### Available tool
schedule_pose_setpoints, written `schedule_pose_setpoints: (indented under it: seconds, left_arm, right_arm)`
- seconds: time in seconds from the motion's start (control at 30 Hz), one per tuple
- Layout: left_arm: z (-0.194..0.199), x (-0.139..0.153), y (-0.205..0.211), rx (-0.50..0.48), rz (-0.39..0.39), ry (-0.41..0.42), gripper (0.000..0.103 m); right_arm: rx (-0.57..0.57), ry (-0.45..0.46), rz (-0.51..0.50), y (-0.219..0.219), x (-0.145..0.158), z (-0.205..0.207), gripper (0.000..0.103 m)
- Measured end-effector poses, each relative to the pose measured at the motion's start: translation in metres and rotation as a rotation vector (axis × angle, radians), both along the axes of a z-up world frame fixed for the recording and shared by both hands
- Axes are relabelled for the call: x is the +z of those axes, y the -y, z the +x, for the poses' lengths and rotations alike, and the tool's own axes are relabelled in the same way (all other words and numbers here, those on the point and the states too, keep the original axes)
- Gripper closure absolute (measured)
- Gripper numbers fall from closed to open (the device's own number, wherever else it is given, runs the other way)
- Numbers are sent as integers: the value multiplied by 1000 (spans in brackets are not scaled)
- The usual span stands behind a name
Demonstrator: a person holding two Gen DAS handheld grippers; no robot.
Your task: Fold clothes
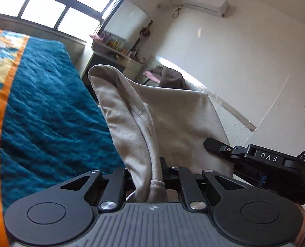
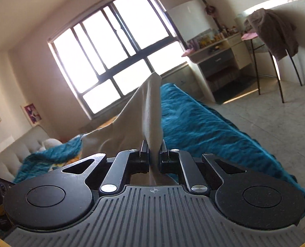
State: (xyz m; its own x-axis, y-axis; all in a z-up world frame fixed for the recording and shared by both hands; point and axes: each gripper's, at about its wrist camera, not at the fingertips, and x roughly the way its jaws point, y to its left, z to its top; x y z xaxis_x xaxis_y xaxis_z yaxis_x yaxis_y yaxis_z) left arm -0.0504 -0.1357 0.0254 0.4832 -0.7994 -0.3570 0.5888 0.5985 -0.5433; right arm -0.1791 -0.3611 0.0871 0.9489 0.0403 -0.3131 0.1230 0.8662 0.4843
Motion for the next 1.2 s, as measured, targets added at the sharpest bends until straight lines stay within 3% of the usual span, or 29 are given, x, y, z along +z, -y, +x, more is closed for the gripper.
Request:
schedule_pose_setpoints:
  seconds: [0.07,0.17,0.2,0.23,0.27,0.33,0.37,0.43,0.5,0.6,0.63,0.7,0.83,1.07,1.17,1.2]
  left_arm:
    - [18,-24,29,8,47,-72,91]
    - [52,-69,68,56,180,-146,67]
    - [60,-82,68,83,228,-197,66]
    - [68,-94,68,110,275,-251,68]
    - [77,-107,67,137,323,-304,68]
    - [66,-109,40,149,235,-354,65]
    - [61,-106,32,155,220,-332,65]
    - [54,-96,29,148,246,-257,66]
    - [43,-83,42,96,278,-154,76]
    - [23,-79,80,0,343,-32,73]
    - [14,-78,94,-26,379,12,69]
    - [9,-91,112,-30,478,7,68]
    - [2,-116,107,-13,587,-106,72]
    - [-33,-111,89,-9,647,-130,71]
    - [-55,-89,79,-4,617,-120,70]
    - [-62,-79,77,-4,604,-110,66]
  right_arm:
    - [-30,-76,21,29,-14,16,95]
    - [-60,-171,35,68,-48,48,94]
    - [-74,-217,30,77,-60,55,88]
    - [-89,-263,24,85,-72,61,71]
    - [-103,-309,19,93,-84,68,67]
    - [-131,-401,9,109,-108,81,67]
    - [-143,-434,2,116,-117,84,67]
    - [-143,-393,-23,112,-111,67,61]
    - [-105,-374,-53,99,-101,60,62]
    - [-49,-349,-103,78,-88,52,98]
    - [-31,-362,-140,67,-88,55,98]
    - [-11,-412,-211,51,-93,63,98]
    - [-8,-545,-264,43,-109,60,95]
    - [-12,-757,-229,44,-129,9,89]
    - [-16,-729,-226,35,-104,-15,89]
    - [-12,-697,-232,31,-88,-22,78]
